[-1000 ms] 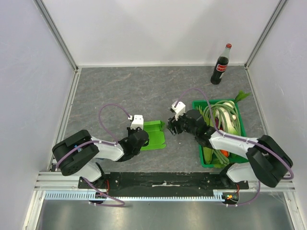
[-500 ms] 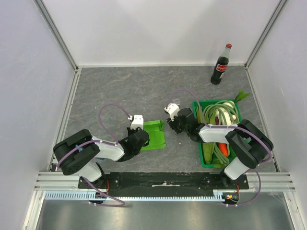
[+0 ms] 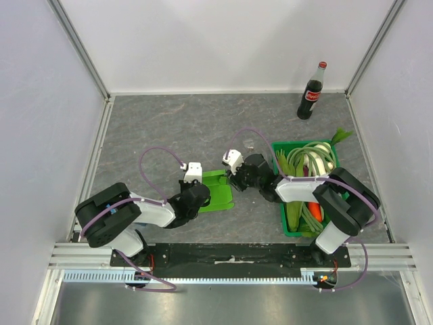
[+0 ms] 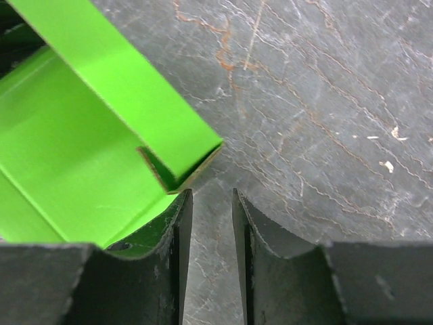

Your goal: Fold the paper box

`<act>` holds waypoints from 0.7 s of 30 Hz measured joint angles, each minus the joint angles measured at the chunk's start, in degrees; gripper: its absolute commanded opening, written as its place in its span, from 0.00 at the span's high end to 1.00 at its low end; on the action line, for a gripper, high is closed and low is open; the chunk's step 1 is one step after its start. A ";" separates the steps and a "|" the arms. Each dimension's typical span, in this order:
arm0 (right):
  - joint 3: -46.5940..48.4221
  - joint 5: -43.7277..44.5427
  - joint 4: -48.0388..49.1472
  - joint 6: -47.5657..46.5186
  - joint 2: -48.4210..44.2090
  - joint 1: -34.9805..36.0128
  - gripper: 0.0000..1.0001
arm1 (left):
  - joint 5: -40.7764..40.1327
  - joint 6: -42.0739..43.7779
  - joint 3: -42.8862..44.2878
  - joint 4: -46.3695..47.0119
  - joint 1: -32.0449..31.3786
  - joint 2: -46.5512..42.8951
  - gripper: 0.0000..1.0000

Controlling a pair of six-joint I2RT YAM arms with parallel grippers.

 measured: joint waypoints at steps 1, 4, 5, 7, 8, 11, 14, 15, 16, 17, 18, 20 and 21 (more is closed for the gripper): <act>0.00 -0.26 0.02 0.00 -0.15 0.24 0.64 | -0.15 0.00 0.00 -0.02 0.00 0.00 0.98; -0.02 -0.90 0.20 0.02 -0.46 0.83 0.65 | -0.55 0.00 0.00 0.00 0.00 0.09 0.98; -0.04 -1.09 0.22 0.02 -0.48 0.96 0.65 | -0.57 0.00 0.00 0.00 0.00 0.09 0.98; -0.04 -1.79 0.61 0.26 -0.46 1.20 0.65 | -0.59 0.00 0.00 0.00 0.00 0.11 0.98; -0.04 -2.10 1.07 0.59 -0.48 1.42 0.65 | -0.59 0.00 0.00 0.00 0.00 0.11 0.98; -0.04 -1.55 2.21 1.05 -0.48 2.29 0.71 | -0.61 0.00 0.00 -0.02 0.00 0.11 0.98; -0.04 2.01 2.91 1.33 -0.46 3.48 0.79 | -0.81 0.00 0.00 -0.09 0.11 0.11 0.98; -0.04 2.03 2.93 1.33 -0.48 3.50 0.79 | -0.81 0.00 0.00 -0.09 0.11 0.11 0.98; -0.07 3.39 3.17 1.60 -0.46 3.93 0.77 | -0.83 0.00 0.00 -0.13 0.11 0.09 0.98; -0.07 4.83 3.41 1.95 -0.42 4.52 0.76 | -0.83 -0.02 0.00 -0.20 0.11 0.02 0.98; -0.11 6.29 3.67 2.23 -0.35 5.11 0.76 | -0.87 -0.02 0.00 -0.31 0.11 -0.07 0.98; -0.33 10.25 5.01 3.19 -0.04 6.82 0.76 | -0.90 -0.17 0.00 -0.48 0.11 -0.26 0.98; -0.44 11.89 5.64 3.61 0.22 7.52 0.76 | -0.94 -0.26 0.00 -0.68 0.13 -0.33 0.98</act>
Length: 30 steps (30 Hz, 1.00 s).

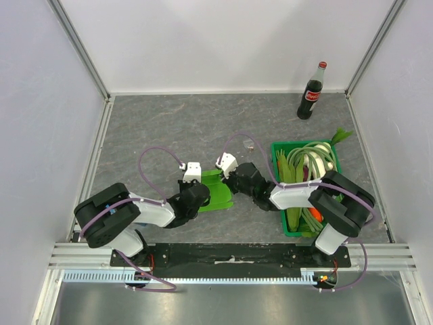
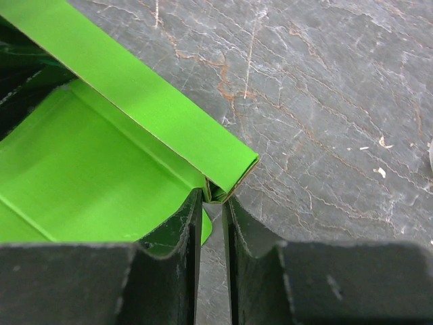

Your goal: Fold the paper box

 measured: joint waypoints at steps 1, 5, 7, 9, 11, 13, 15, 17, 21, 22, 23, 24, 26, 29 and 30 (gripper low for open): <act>-0.17 1.95 0.92 0.57 0.42 0.76 0.77 | 0.02 -0.11 0.00 -0.20 0.09 -0.02 0.98; -0.28 9.42 4.17 2.58 2.32 3.15 0.80 | 0.09 -0.74 0.00 -0.68 0.13 -0.13 0.98; -0.26 13.46 5.88 3.48 3.34 4.33 0.80 | 0.09 -1.14 0.00 -0.92 0.13 -0.20 0.98; -0.24 16.70 7.93 4.42 4.57 5.25 0.80 | 0.11 -1.46 0.00 -1.16 0.13 -0.28 0.98; -0.22 19.06 9.77 5.14 5.62 5.73 0.80 | 0.13 -1.68 0.00 -1.49 0.17 -0.46 0.98; -0.20 20.76 10.99 6.03 6.32 6.10 0.79 | 0.13 -1.92 0.00 -1.79 0.17 -0.66 0.98; -0.17 21.99 12.20 6.84 6.95 6.36 0.78 | 0.20 -2.16 0.00 -2.05 0.17 -0.85 0.98; -0.04 22.75 13.22 7.65 7.63 6.38 0.78 | 0.31 -2.32 0.00 -2.21 0.17 -0.90 0.98; 0.66 24.00 14.38 8.72 8.83 6.38 0.78 | 0.42 -2.67 -0.02 -2.45 0.20 -0.92 0.98; 0.79 24.11 14.43 8.96 8.98 6.38 0.78 | 0.42 -2.73 -0.02 -2.54 0.17 -0.92 0.98; 0.92 24.26 14.53 9.20 9.14 6.38 0.78 | 0.42 -2.75 -0.02 -2.58 0.17 -0.92 0.98; 1.16 24.52 14.78 9.51 9.46 6.38 0.78 | 0.42 -2.80 -0.02 -2.64 0.20 -0.92 0.98; 1.64 24.96 15.17 9.84 10.08 6.38 0.79 | 0.42 -2.95 -0.02 -2.80 0.20 -0.92 0.98; 2.69 25.66 15.54 10.43 11.17 6.38 0.84 | 0.39 -3.10 -0.02 -3.10 0.22 -0.92 0.98; 3.02 25.83 15.56 10.60 11.45 6.38 0.94 | 0.39 -3.19 -0.02 -3.19 0.24 -0.92 0.98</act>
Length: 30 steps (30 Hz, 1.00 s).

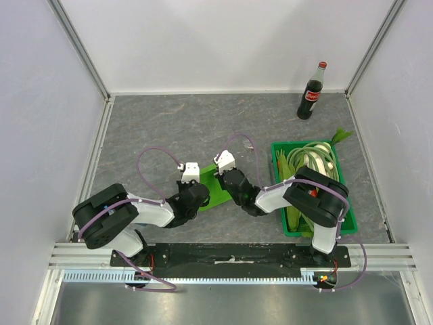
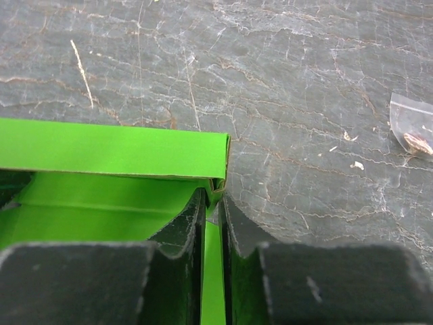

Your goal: Fold the paper box

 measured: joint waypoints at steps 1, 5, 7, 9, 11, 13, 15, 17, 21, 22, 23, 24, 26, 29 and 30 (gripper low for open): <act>0.28 0.33 0.00 0.24 0.26 0.00 0.98 | 0.00 -0.04 0.00 -0.02 0.00 0.00 0.98; 1.77 2.54 -0.17 2.23 1.46 0.00 1.00 | 0.15 -0.85 0.00 -0.48 0.02 -0.26 0.98; 2.75 4.85 -0.72 3.50 2.14 0.39 1.00 | 0.31 -1.57 0.00 -0.85 0.04 -0.59 0.98; 4.81 9.70 -3.15 5.73 3.04 1.53 1.00 | 0.72 -2.93 0.00 -1.77 0.04 -1.14 0.98; 7.13 15.26 -6.23 8.11 3.93 3.19 1.00 | 1.03 -4.72 0.00 -3.15 0.04 -1.86 0.98; 9.33 20.09 -9.68 10.54 4.85 4.70 1.00 | 1.46 -6.67 0.02 -4.90 0.07 -2.71 0.98; 11.17 23.37 -12.31 12.35 5.75 5.70 1.00 | 2.10 -8.17 -0.02 -6.14 0.07 -3.34 0.98; 11.72 23.67 -13.11 13.27 5.86 5.64 1.00 | 3.39 -9.84 -0.09 -6.95 0.33 -3.80 0.98; 9.64 21.05 -8.98 10.29 5.88 5.51 1.00 | 4.15 -11.13 0.00 -8.48 0.35 -4.24 0.98; 9.05 20.20 -7.63 9.70 5.88 5.40 1.00 | 4.22 -11.19 0.02 -8.63 0.35 -4.33 0.98; 8.17 18.40 -5.70 8.70 5.81 5.07 1.00 | 4.17 -11.19 0.02 -8.94 0.35 -4.48 0.98; 7.04 16.17 -3.39 7.65 5.62 4.55 1.00 | 4.22 -11.26 0.00 -9.29 0.37 -4.68 0.98; 5.29 12.76 -0.74 6.49 4.98 3.56 1.00 | 4.28 -11.47 0.00 -9.73 0.37 -5.03 0.98; 3.21 8.15 1.79 5.55 4.11 2.25 0.92 | 4.31 -11.74 -0.11 -10.01 0.37 -5.42 0.98; 2.47 6.80 2.27 5.35 3.58 1.73 0.91 | 4.28 -11.80 -0.17 -10.10 0.37 -5.57 0.98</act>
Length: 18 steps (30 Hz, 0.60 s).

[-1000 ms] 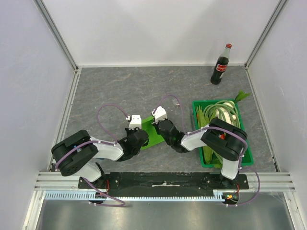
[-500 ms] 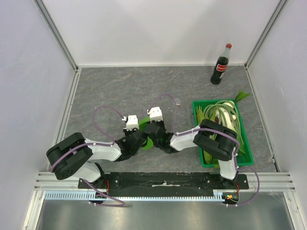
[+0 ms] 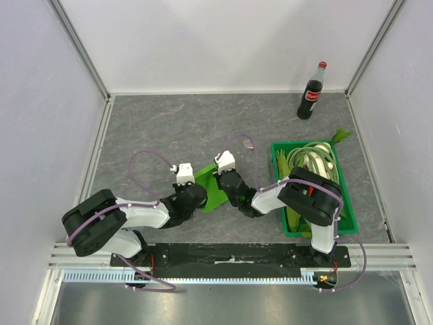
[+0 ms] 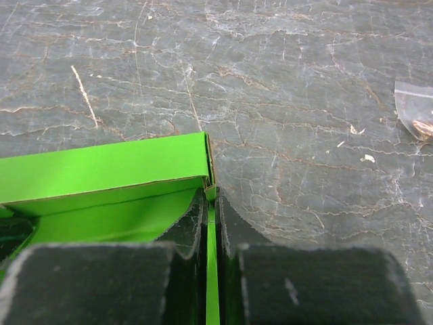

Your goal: Fold the paper box

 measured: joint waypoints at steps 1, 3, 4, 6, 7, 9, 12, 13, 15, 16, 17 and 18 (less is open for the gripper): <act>-0.70 -1.42 0.31 -0.09 -0.57 -0.42 0.89 | 0.02 -0.09 -0.09 -0.02 0.00 -0.09 0.98; -2.25 -3.50 0.42 -0.07 -1.95 -0.96 0.80 | 0.17 -0.28 -0.09 -0.04 -0.04 -0.17 0.98; -3.17 -4.57 0.42 -0.09 -2.91 -1.18 0.78 | 0.22 -0.48 -0.09 -0.09 -0.07 -0.20 0.98; -4.44 -6.03 0.33 0.04 -4.55 -1.40 0.72 | 0.42 -1.42 -0.09 -0.26 -0.17 -0.20 0.98; -4.79 -6.49 0.26 0.07 -5.09 -1.51 0.69 | 0.37 -2.10 -0.09 -0.26 -0.24 -0.20 0.98; -5.90 -7.41 -0.09 0.04 -6.62 -1.66 0.62 | 0.37 -3.45 -0.09 -0.61 -0.39 -0.20 0.98; -7.85 -8.72 -0.96 0.22 -9.01 -1.86 0.53 | 0.00 -5.81 0.24 -1.81 -0.44 -0.20 0.98; -8.46 -9.20 -1.57 0.26 -9.94 -1.86 0.50 | -0.09 -6.49 0.52 -2.51 -0.44 -0.20 0.98; -10.16 -10.08 -2.97 0.66 -12.57 -1.88 0.44 | -0.17 -7.89 1.03 -3.82 -0.46 -0.20 0.98; -11.47 -10.38 -4.07 0.79 -14.58 -1.86 0.40 | -0.26 -8.41 1.25 -4.39 -0.52 -0.20 0.98; -12.59 -10.45 -5.31 0.94 -16.59 -1.90 0.40 | -0.46 -9.01 1.53 -5.22 -0.55 -0.20 0.98; -13.60 -10.54 -6.36 1.05 -18.47 -2.01 0.40 | -0.70 -9.62 1.77 -6.03 -0.55 -0.20 0.98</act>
